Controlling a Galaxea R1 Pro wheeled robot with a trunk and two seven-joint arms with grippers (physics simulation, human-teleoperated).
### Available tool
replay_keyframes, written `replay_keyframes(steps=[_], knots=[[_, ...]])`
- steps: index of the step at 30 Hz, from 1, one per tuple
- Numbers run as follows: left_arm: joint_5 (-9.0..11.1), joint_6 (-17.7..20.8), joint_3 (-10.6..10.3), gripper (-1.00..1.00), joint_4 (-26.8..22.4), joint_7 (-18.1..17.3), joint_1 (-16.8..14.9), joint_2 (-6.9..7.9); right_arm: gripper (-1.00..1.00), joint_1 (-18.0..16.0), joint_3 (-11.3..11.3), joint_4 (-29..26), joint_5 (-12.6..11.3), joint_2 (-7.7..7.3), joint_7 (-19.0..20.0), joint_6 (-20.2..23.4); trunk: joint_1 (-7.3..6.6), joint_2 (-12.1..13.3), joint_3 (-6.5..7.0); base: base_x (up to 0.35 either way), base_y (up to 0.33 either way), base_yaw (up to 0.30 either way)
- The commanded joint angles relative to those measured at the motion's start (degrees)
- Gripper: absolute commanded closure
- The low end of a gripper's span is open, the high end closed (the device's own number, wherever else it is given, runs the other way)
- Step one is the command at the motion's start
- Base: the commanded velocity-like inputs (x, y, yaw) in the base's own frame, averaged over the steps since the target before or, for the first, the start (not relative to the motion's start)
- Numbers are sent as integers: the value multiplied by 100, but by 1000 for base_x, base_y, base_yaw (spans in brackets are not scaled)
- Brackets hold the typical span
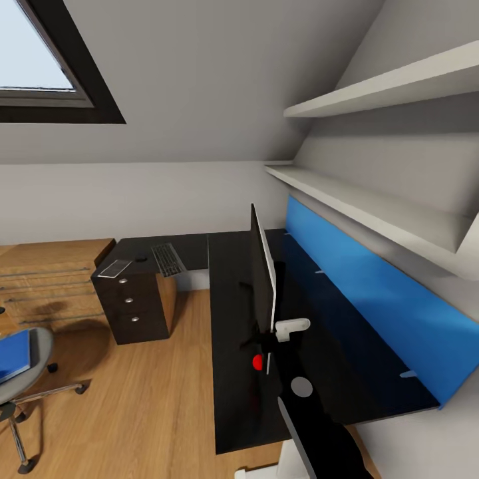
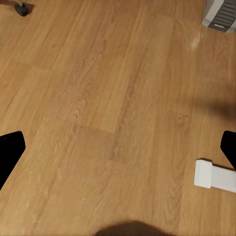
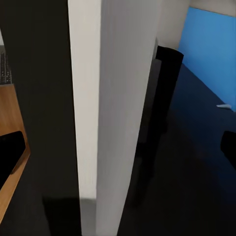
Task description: In the bedroom, organize the workspace by keeping the computer under the desk, ensuring the monitor is on the desk, placing the keyboard on the desk next to the monitor, placing the mouse on the desk next to the keyboard, moving the folder from the swivel chair onto the desk next to the mouse, stacking the notebook on top of the folder with the pen on top of the notebook, and positioning the swivel chair next to the desk.
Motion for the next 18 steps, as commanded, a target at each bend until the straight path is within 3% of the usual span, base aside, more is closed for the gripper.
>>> replay_keyframes(steps=[1, 18], knots=[[39, -11, -48, -100, -5, 11, -3, 1, -100, -5, 10, -7, 60, -1, -29, 56, 4, -13, -13, 3, -2, 0], [39, -14, -48, -100, -10, 13, -3, 1, -100, -5, 10, 156, 61, 7, -34, -137, 4, -13, -13, 1, -16, 0]])
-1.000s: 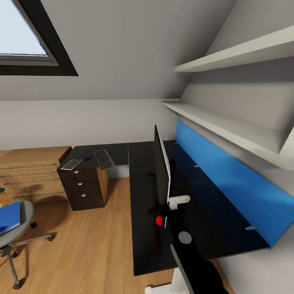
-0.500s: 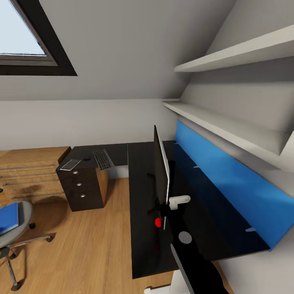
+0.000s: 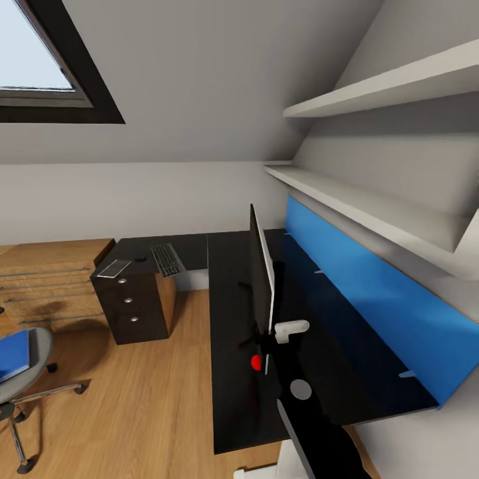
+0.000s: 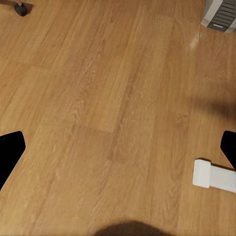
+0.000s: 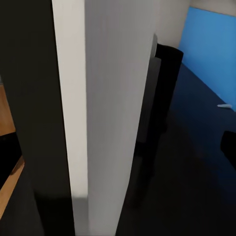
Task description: In the bedroom, organize the workspace by keeping the computer under the desk, ensuring the monitor is on the desk, placing the keyboard on the desk next to the monitor, placing the mouse on the desk next to the keyboard, moving the folder from the swivel chair onto the desk next to the mouse, stacking the notebook on top of the folder with the pen on top of the notebook, and positioning the swivel chair next to the desk.
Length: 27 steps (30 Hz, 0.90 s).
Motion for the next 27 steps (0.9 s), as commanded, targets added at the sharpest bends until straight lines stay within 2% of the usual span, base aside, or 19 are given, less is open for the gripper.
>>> replay_keyframes(steps=[1, 27], knots=[[39, -11, -48, -100, -4, 13, -3, 1, -100, -5, 10, -5, 60, -1, -32, 54, 4, -13, -13, 0, -3, 0], [39, -17, -48, -100, -4, 11, -3, 1, -100, -5, 10, 9, 68, -1, -27, 47, 4, -13, -13, 0, -40, 0]])
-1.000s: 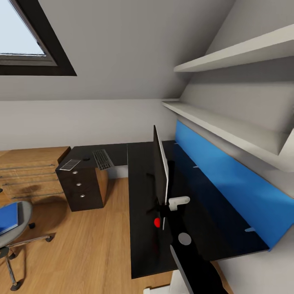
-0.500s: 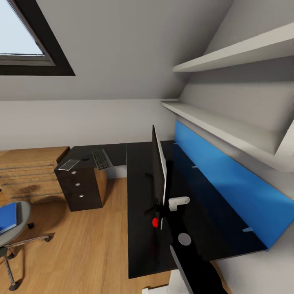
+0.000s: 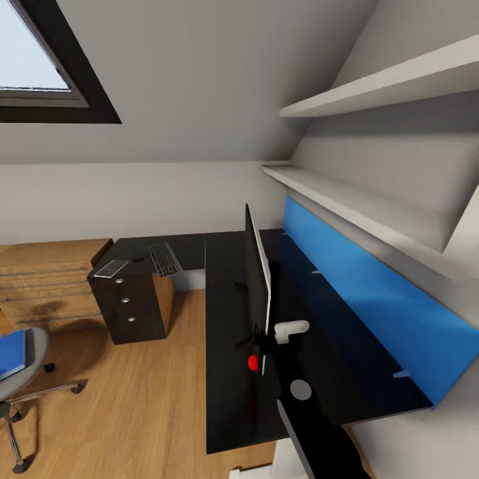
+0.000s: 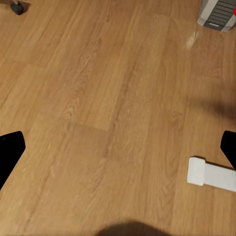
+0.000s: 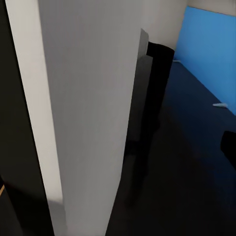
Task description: In the bedroom, organize the workspace by keeping the computer under the desk, ensuring the monitor is on the desk, placing the keyboard on the desk next to the monitor, placing the mouse on the desk next to the keyboard, moving the folder from the swivel chair onto the desk next to the mouse, stacking the notebook on top of the folder with the pen on top of the notebook, and positioning the swivel chair next to the desk.
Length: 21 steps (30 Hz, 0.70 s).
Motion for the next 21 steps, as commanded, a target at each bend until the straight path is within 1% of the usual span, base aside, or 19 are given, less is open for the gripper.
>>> replay_keyframes(steps=[1, 9, 21], knots=[[39, -11, -48, -100, -5, 11, -3, 1, -100, -5, 11, -6, 62, -1, -32, 56, 4, -13, -13, 0, 0, 0], [39, -12, -47, -100, -6, 10, -3, 1, -100, -5, 14, 20, 62, -1, -33, 56, 4, -13, -13, -40, 0, 0], [39, -19, -40, -100, -6, 10, -3, 1, -100, -5, 10, 75, 62, -1, -32, 56, 4, -13, -13, -4, -16, 0]])
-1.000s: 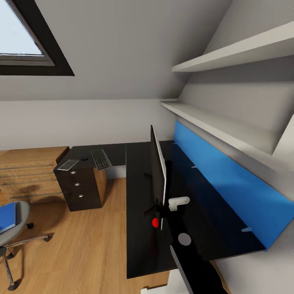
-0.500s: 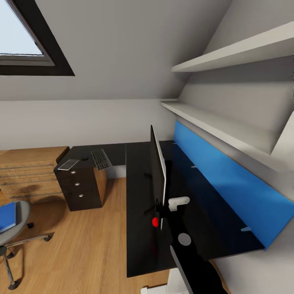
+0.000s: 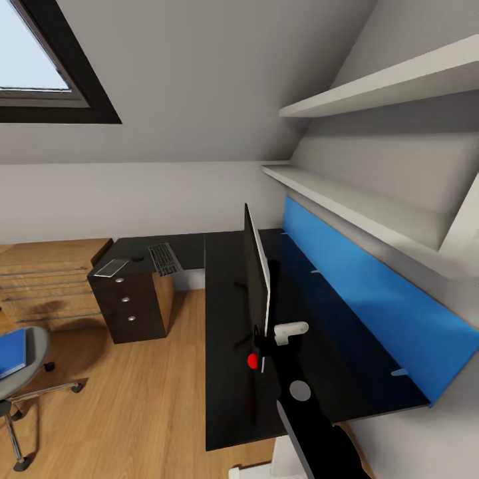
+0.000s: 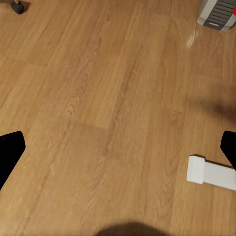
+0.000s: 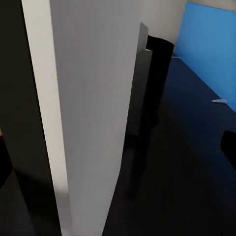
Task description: In the bedroom, organize the workspace by keeping the computer under the desk, ensuring the monitor is on the desk, placing the keyboard on the desk next to the monitor, placing the mouse on the desk next to the keyboard, moving the folder from the swivel chair onto the desk next to the mouse, stacking the notebook on top of the folder with the pen on top of the notebook, and positioning the swivel chair next to the desk.
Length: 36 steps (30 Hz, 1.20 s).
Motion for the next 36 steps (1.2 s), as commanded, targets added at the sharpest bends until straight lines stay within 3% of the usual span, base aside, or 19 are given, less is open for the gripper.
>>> replay_keyframes(steps=[1, 18, 36], knots=[[39, -11, -48, -100, -3, 12, -3, 1, -100, -5, 10, -7, 61, -1, -34, 56, 4, -13, -13, 0, -2, 0], [39, -12, -48, -100, -4, 19, -3, 1, -100, -5, 10, -7, 61, -1, -32, 56, 4, -13, -13, -2, -35, 0], [39, -6, -48, -100, -1, 20, -3, 1, -100, -5, 35, 76, 61, 2, -32, 50, 4, -13, -13, -89, 146, 0]])
